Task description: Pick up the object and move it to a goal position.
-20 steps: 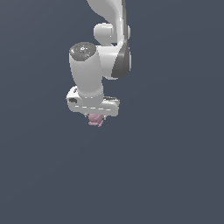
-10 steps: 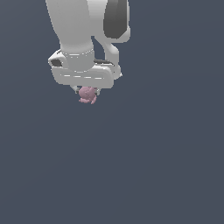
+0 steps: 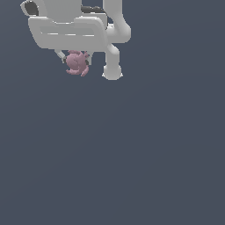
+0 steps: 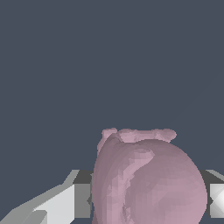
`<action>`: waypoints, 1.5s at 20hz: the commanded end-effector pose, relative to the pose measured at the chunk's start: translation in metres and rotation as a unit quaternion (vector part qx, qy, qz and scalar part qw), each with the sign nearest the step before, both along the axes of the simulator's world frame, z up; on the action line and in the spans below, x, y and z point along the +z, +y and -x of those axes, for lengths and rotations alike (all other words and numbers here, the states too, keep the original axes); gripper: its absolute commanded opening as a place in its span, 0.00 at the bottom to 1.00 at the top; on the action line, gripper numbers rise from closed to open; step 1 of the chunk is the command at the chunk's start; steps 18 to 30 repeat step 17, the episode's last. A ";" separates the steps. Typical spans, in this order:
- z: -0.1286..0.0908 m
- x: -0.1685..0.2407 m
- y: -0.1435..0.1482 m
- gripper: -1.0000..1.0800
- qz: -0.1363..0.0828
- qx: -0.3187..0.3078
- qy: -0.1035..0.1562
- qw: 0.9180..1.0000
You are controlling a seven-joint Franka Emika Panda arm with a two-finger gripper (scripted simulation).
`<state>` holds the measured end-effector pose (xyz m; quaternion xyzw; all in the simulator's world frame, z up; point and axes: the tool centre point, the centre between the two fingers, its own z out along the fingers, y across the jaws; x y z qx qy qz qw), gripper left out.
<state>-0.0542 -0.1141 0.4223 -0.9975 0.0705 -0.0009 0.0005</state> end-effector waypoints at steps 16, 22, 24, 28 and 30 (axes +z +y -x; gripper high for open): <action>0.015 0.083 -0.015 0.00 0.000 0.000 0.001 1.000; 0.015 0.084 -0.015 0.00 0.000 0.000 0.001 1.000; 0.015 0.084 -0.015 0.00 0.000 0.000 0.001 1.000; 0.015 0.084 -0.015 0.00 0.000 0.000 0.001 1.000; 0.015 0.084 -0.015 0.00 0.000 0.000 0.001 1.000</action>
